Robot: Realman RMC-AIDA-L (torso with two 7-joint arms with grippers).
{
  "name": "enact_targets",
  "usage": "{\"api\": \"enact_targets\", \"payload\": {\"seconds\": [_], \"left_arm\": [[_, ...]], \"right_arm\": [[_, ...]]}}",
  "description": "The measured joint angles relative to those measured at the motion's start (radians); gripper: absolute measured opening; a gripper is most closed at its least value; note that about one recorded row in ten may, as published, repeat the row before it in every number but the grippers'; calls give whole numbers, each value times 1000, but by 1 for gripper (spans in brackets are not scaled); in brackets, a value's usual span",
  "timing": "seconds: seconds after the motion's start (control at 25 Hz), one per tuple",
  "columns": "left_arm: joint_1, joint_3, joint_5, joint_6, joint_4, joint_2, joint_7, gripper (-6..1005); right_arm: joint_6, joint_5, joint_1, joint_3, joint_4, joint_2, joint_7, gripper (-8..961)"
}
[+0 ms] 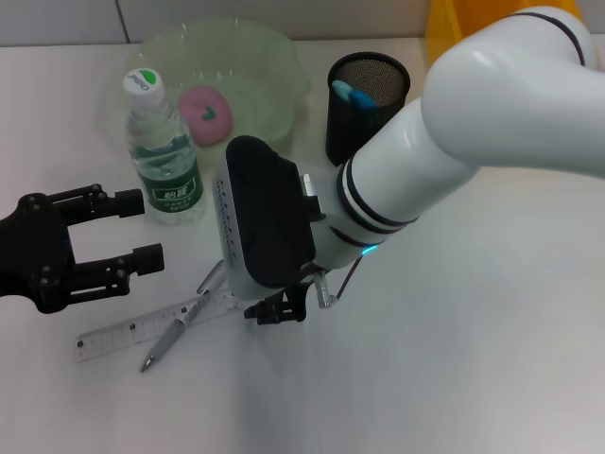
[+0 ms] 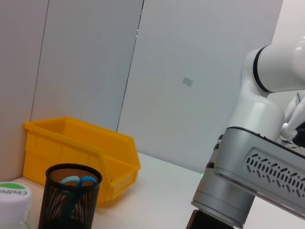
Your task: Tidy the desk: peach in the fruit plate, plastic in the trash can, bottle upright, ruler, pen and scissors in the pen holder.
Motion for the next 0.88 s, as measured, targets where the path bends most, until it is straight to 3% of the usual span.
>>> {"api": "enact_targets", "payload": {"seconds": [0.12,0.44,0.6,0.88], "left_arm": [[-1,0,0,0,0,-1,0,738],[-2,0,1,0,0,0,0,738],[4,-7,-2,5,3,15,0,738],[12,-25,1,11,1,36,0,738]], "right_arm": [[-30,0,0,36,-10,-1,3,386],[-231,-58,46,253,-50,-2,47,389],[-245,-75,86,253,-3,1,76,478],[-248,-27,114,246,24,2,77,497]]}}
